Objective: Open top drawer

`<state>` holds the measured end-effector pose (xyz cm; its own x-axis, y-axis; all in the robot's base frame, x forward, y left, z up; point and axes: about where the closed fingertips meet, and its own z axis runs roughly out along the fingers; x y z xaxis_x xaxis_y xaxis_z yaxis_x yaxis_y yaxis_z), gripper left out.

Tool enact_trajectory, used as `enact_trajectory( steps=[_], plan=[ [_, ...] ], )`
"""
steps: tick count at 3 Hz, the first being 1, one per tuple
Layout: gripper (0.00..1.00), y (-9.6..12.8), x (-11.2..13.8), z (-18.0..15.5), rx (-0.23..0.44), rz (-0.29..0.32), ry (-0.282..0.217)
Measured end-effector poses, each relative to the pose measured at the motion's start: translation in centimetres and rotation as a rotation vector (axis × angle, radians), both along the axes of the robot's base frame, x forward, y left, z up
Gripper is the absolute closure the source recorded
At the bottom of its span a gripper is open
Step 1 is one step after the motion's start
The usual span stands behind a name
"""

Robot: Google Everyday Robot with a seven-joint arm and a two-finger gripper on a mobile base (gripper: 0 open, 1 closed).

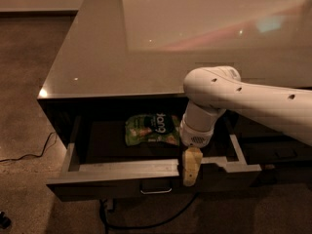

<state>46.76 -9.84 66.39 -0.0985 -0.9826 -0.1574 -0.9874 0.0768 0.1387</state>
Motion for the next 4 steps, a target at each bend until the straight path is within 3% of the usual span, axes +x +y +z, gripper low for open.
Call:
enact_trajectory(
  steps=[1,2,4],
  plan=[
    [0.00,0.2,0.0,0.1,0.004,0.006,-0.005],
    [0.00,-0.1,-1.5,0.5,0.026,0.000,-0.046],
    [0.00,-3.0,-6.0,1.7,0.046,-0.082,-0.132]
  ],
)
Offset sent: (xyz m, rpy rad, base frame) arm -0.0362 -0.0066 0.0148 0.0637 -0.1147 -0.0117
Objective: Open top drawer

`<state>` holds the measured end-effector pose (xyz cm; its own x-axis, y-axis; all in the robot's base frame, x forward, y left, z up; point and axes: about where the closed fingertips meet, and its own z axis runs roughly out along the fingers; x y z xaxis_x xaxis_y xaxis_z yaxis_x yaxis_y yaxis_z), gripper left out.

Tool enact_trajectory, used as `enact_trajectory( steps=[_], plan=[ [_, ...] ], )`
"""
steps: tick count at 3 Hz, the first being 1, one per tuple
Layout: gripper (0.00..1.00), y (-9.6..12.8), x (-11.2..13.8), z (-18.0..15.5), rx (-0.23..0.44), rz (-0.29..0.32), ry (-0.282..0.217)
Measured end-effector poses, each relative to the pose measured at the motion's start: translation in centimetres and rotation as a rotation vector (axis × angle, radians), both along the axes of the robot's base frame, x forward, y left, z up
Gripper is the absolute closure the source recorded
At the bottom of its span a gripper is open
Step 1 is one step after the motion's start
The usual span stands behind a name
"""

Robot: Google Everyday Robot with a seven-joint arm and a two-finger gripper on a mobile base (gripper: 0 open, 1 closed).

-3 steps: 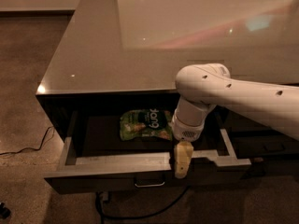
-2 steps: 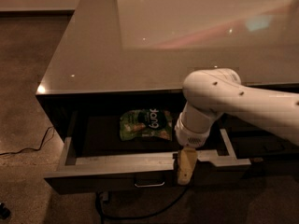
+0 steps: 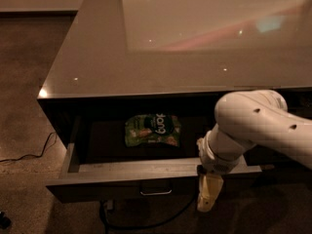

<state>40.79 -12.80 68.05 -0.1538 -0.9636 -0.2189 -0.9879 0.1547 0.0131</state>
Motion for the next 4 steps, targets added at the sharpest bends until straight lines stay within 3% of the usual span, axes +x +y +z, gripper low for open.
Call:
enact_trajectory(
  steps=[2,4],
  plan=[
    [0.00,-0.1,-2.6,-2.8,-0.007,-0.014,0.045],
    [0.42,-0.3,-5.0,-4.6,-0.061,0.022,0.102]
  ],
)
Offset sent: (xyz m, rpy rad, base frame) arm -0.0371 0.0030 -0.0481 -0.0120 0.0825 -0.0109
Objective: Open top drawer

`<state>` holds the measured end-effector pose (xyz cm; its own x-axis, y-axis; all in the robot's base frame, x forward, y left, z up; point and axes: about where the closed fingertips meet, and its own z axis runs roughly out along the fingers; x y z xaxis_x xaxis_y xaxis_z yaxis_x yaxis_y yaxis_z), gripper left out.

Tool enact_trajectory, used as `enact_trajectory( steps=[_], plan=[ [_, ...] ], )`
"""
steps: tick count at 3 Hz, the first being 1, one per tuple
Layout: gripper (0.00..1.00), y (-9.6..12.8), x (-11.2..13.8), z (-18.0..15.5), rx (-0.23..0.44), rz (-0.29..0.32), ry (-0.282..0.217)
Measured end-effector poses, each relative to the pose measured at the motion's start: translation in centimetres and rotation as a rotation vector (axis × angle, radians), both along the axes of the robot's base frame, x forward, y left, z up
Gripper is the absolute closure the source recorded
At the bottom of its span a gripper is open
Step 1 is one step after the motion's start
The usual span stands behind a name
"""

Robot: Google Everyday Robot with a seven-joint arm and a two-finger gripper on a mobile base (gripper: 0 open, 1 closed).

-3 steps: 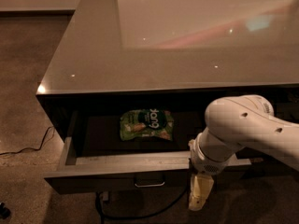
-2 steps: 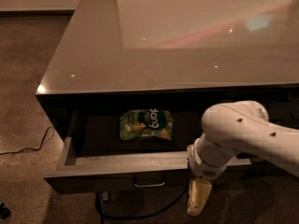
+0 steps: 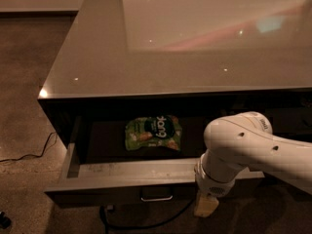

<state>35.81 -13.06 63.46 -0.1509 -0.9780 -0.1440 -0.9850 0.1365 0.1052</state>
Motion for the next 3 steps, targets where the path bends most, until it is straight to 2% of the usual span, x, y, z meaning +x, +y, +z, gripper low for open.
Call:
enact_trajectory(
  steps=[1,2,3],
  plan=[
    [0.65,0.0,0.0,0.2,0.000,0.000,0.000],
    [0.88,-0.7,-1.0,0.7,-0.030,-0.013,0.002],
    [0.86,-1.1,-1.5,0.8,-0.042,-0.027,0.006]
  ],
)
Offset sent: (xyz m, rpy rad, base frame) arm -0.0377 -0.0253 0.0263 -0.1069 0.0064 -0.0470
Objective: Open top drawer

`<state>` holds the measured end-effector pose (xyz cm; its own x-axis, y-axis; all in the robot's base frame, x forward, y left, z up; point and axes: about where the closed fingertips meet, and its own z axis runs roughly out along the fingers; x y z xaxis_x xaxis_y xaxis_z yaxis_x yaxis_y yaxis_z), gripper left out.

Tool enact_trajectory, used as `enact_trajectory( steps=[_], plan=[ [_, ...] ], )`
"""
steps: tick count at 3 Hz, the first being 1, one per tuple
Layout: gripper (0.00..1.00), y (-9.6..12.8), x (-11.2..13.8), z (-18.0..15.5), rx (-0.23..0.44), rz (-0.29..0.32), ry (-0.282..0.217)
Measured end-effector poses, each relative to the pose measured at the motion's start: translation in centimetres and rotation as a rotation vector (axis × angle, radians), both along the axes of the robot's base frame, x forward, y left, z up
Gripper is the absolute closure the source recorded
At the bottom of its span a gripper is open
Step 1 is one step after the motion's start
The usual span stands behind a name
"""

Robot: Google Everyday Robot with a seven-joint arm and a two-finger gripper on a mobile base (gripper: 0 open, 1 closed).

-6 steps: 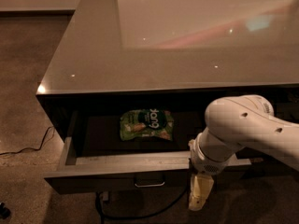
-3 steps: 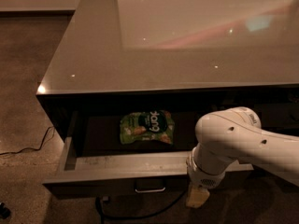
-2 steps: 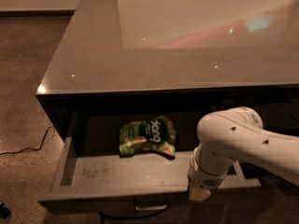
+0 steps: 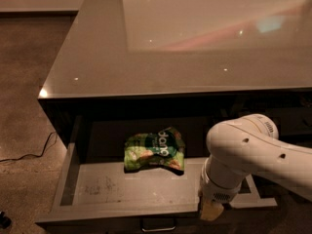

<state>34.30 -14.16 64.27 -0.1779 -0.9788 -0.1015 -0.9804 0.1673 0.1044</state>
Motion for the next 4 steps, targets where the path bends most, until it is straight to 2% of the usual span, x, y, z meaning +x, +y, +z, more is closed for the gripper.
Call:
enact_trajectory(
  steps=[3,4],
  plan=[
    [0.16,-0.2,-1.0,1.1,-0.005,-0.002,-0.006],
    [0.00,-0.3,-1.7,2.7,-0.006,-0.003,-0.020]
  ],
)
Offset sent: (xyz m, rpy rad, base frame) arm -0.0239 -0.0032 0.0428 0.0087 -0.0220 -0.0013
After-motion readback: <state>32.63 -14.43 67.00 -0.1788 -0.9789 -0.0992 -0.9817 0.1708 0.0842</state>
